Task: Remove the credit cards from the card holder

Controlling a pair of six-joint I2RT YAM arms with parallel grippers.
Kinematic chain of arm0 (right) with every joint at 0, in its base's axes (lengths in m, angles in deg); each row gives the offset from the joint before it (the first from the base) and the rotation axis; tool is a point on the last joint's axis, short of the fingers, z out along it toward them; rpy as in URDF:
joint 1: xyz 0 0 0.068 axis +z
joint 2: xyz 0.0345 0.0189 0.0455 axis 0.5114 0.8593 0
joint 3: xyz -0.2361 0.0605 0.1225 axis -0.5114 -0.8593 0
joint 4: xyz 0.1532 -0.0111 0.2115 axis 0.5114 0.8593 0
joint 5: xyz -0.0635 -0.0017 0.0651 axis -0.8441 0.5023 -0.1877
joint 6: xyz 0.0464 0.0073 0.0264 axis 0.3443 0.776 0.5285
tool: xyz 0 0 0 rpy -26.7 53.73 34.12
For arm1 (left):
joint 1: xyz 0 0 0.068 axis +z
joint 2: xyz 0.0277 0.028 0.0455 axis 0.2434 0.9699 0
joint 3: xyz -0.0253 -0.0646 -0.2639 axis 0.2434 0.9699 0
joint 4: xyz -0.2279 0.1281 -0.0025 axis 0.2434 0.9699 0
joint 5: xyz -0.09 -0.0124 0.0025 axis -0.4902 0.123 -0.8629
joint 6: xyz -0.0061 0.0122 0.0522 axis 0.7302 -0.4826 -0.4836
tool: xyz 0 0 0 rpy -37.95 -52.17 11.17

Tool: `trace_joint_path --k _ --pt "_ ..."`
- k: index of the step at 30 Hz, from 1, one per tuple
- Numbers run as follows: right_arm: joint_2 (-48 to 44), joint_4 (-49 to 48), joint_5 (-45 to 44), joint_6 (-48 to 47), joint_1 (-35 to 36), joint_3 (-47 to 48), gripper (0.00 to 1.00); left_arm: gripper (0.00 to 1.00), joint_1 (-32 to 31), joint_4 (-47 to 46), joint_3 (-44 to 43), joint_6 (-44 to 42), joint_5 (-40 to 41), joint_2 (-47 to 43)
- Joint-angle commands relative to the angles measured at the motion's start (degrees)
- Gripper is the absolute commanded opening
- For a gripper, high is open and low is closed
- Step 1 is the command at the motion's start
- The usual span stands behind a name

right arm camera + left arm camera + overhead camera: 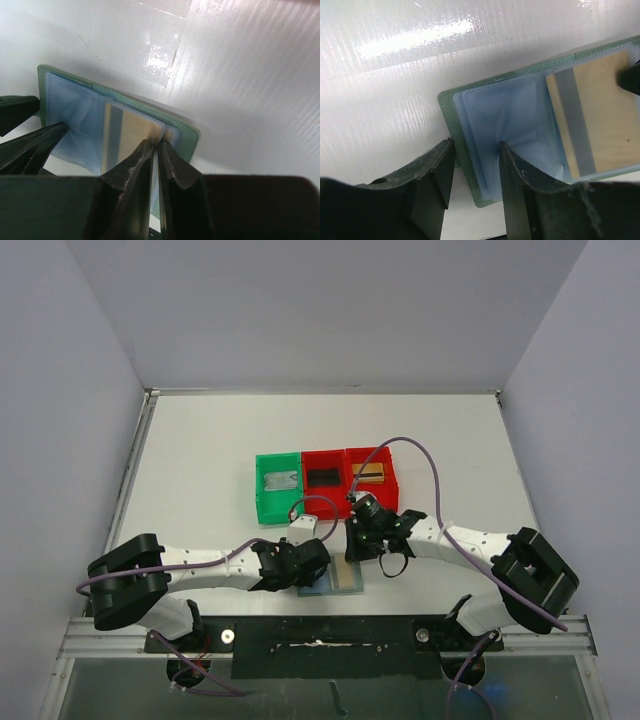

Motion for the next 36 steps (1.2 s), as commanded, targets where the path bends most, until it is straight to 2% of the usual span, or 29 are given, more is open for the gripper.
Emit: trace_joint_path --k 1,12,30,36 --pt "-2.41 0.73 -1.72 0.4 0.53 2.29 0.1 0.37 -0.01 -1.83 -0.02 1.07 -0.37 -0.67" --pt "-8.15 -6.07 2.61 0.32 0.57 -0.81 0.12 0.33 0.01 -2.69 -0.52 1.32 -0.55 -0.49" --pt "-2.76 -13.83 10.79 -0.55 0.63 -0.61 0.32 0.33 0.03 -3.15 -0.15 1.81 0.0 -3.23" --pt "-1.32 -15.18 12.12 -0.67 0.65 -0.43 0.35 0.35 -0.05 -3.07 0.63 2.08 0.99 -6.25"
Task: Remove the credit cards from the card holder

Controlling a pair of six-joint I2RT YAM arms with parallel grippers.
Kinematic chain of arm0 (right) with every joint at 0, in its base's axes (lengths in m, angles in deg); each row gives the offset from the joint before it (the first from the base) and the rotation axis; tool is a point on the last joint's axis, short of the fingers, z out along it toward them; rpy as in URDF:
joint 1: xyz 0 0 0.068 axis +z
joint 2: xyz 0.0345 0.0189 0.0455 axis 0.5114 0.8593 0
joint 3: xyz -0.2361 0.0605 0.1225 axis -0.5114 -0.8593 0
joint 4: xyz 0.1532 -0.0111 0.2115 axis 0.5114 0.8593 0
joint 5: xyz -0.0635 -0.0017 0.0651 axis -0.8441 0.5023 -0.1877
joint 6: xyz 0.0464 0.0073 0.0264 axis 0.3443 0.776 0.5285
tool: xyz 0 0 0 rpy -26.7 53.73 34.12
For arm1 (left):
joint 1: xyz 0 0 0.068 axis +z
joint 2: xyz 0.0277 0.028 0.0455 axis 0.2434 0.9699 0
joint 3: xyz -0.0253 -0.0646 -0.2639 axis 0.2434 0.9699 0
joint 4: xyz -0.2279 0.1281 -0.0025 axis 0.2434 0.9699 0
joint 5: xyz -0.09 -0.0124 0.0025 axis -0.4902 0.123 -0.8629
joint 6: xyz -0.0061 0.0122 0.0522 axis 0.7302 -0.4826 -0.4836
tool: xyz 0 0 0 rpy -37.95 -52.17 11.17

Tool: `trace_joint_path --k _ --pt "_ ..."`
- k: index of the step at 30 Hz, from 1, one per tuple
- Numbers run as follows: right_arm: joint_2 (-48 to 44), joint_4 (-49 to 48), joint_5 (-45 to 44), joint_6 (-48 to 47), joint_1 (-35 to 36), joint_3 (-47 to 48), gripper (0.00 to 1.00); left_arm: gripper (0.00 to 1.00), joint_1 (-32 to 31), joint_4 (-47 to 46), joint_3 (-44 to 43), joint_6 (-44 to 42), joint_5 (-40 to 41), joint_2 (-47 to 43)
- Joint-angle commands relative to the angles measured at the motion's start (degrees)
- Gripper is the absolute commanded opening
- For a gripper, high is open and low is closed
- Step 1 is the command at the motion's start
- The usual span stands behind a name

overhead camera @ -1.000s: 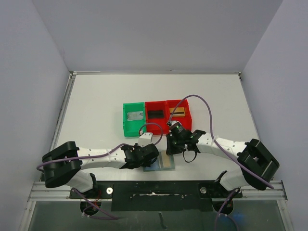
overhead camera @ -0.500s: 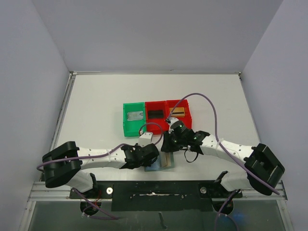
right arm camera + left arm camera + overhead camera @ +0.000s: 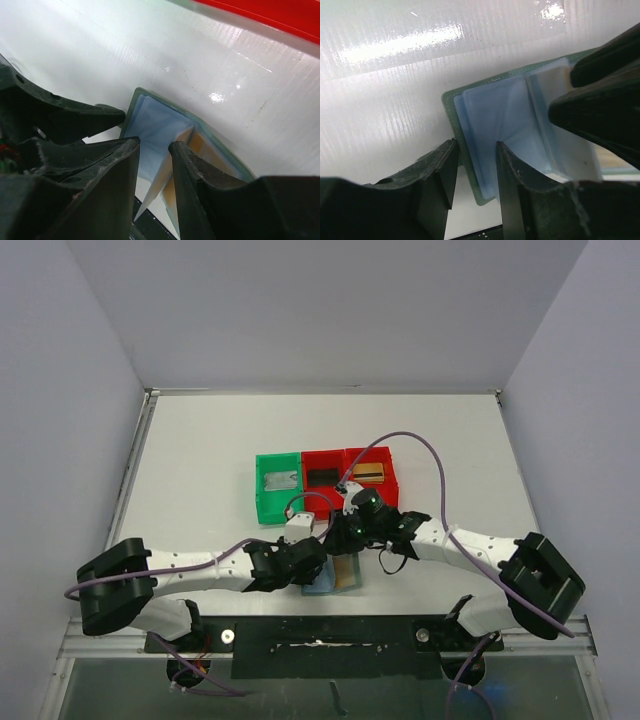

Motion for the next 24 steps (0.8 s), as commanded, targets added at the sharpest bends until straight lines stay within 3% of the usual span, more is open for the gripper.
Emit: trace_joint_path --k 1,10,24 --pt "1.73 -2.95 2.66 -0.31 0.42 0.31 0.35 0.36 0.02 -2.1 0.16 1.0 1.44 -3.85" --pt "3.12 -3.71 2.56 -0.25 0.54 1.21 0.36 0.39 -0.03 0.32 1.05 2.05 4.54 -8.8" --pt "-7.45 -2.81 -2.29 0.52 -0.75 -2.75 0.47 0.49 -0.03 -2.39 2.19 1.95 4.88 -13.26"
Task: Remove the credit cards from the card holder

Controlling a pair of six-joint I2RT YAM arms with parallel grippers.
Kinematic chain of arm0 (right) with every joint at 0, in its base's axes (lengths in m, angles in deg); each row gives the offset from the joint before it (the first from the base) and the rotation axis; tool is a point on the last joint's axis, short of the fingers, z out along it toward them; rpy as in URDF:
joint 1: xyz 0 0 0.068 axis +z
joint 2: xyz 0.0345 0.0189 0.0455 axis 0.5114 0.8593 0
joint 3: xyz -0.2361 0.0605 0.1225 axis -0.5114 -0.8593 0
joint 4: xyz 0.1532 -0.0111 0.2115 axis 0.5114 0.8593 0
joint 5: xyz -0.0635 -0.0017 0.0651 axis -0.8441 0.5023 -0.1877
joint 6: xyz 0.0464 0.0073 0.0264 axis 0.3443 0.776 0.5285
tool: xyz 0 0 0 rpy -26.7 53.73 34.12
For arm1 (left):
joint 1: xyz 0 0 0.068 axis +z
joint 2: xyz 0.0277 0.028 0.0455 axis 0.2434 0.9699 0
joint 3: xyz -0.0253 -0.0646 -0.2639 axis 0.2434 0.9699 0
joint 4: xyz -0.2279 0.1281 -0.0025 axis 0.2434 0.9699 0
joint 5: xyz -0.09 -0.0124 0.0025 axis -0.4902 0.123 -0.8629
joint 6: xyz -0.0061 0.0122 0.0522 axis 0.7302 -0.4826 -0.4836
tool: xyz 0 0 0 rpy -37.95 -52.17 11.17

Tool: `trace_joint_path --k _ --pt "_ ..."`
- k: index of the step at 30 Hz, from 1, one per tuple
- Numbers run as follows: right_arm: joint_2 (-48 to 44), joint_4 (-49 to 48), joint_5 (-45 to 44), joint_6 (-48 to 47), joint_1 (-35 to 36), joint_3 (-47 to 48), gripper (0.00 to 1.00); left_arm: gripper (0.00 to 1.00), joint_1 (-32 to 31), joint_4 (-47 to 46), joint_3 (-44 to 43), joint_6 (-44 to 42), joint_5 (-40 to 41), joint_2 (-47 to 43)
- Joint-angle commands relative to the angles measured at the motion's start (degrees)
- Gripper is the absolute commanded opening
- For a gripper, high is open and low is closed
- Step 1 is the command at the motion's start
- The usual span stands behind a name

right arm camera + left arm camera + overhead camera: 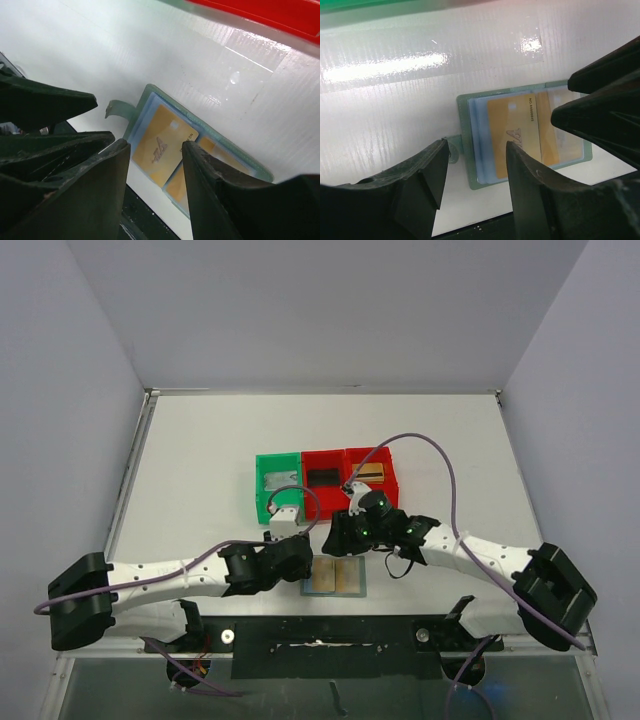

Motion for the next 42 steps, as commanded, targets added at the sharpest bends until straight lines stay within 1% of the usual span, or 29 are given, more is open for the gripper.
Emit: trace_joint_path --k 1,5,6,11,18,24,29,33,37,42 --pt "-5.64 -2.2 -1.46 0.4 -0.71 -1.55 0.48 0.49 -0.12 -3.74 -0.25 -0.06 0.5 -1.98" --pt "-6.13 -2.99 0.65 -0.41 -1.11 -3.86 0.46 0.5 -0.05 -6.36 -0.25 -1.3 -1.58 -1.71" --pt "-5.4 -3.78 1.91 -0.73 -1.35 -4.68 0.46 0.5 -0.04 -7.77 0.94 -1.82 -2.7 -1.44" --pt "-1.55 -5.97 7.04 -1.69 -2.49 -7.56 0.41 0.5 -0.05 -11.36 1.11 -2.93 -5.8 0.87" --pt "1.07 -10.69 10.93 -0.65 -3.54 -8.9 0.39 0.49 0.09 -12.31 0.92 -3.58 -7.75 3.97" --pt "4.75 -12.75 11.51 0.37 -4.06 -7.92 0.32 0.44 0.33 -10.81 0.98 -2.52 -6.71 5.96" --pt "8.8 -12.71 11.42 0.76 -4.16 -6.58 0.3 0.43 1.0 -11.06 2.27 -1.74 -7.37 7.23" --pt "10.03 -13.74 10.85 1.7 -4.16 -5.02 0.23 0.4 1.43 -12.62 3.42 -1.58 -8.19 8.09" --pt "9.6 -14.65 11.02 2.01 -4.33 -4.77 0.16 0.37 1.63 -11.64 3.22 -1.49 -7.64 8.67" --pt "8.21 -16.99 11.98 2.53 -4.33 -5.49 0.05 0.36 1.8 -11.68 3.39 -1.32 -7.57 9.47"
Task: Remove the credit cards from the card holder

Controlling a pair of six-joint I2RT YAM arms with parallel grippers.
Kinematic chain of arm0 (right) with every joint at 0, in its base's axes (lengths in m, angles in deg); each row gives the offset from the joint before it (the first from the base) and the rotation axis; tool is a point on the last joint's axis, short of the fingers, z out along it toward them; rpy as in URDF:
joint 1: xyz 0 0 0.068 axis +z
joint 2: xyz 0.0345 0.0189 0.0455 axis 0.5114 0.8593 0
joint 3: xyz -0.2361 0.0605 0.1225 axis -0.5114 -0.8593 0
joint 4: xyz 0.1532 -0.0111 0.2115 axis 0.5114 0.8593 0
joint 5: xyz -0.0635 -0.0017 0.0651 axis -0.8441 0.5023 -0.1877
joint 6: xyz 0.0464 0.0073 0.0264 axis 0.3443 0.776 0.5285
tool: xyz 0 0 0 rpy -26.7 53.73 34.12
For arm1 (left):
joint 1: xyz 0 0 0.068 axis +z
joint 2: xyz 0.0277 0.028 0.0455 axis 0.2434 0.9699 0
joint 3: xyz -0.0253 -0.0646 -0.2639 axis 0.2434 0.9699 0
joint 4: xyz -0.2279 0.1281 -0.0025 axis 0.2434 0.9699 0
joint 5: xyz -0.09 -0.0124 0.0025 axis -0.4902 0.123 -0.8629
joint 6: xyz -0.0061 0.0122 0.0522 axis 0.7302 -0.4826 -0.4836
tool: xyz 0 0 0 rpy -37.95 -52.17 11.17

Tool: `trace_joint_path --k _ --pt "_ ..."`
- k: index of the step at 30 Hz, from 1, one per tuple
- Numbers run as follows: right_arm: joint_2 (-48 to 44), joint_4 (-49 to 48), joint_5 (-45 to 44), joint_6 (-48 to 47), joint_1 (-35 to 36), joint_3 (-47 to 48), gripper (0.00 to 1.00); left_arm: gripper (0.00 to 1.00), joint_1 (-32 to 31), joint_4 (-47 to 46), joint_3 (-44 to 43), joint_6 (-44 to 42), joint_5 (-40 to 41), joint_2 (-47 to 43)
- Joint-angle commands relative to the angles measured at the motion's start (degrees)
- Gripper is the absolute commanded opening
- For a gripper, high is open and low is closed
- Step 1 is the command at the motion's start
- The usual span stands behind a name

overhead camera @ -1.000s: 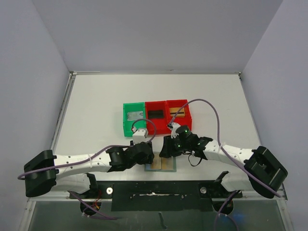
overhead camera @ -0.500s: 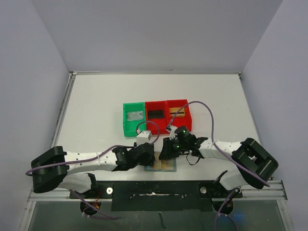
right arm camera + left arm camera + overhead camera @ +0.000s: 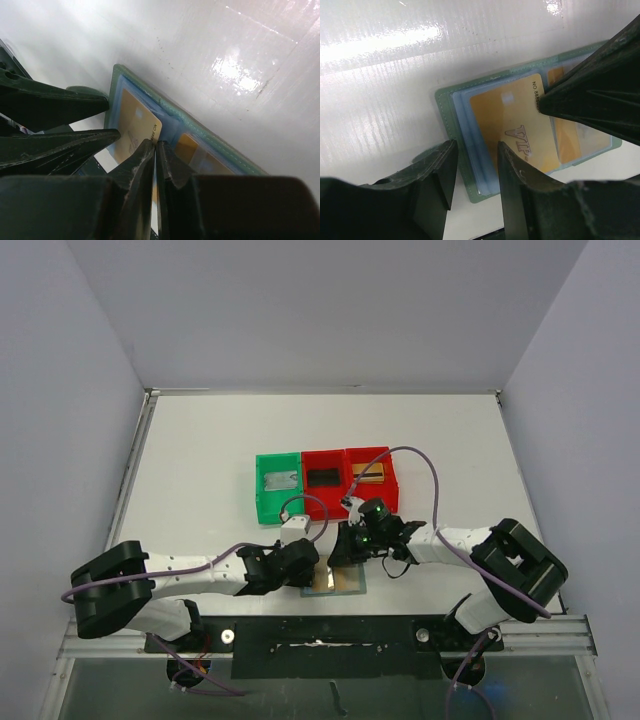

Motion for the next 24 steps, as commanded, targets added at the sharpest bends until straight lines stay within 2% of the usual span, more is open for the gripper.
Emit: trace_joint_path --k 1,16,24 --pt "-1.86 -4.71 0.83 0.65 -0.31 1.22 0.05 0.36 0.39 -1.87 -0.21 0.69 0.26 0.98" --pt "-4.64 -4.32 1.83 0.38 -3.14 -1.95 0.04 0.33 0.47 -1.17 -0.51 1.01 1.66 1.86" --pt "-6.44 -3.25 -0.35 1.57 -4.47 -1.89 0.06 0.33 0.47 -0.51 -0.51 1.0 2.29 1.1"
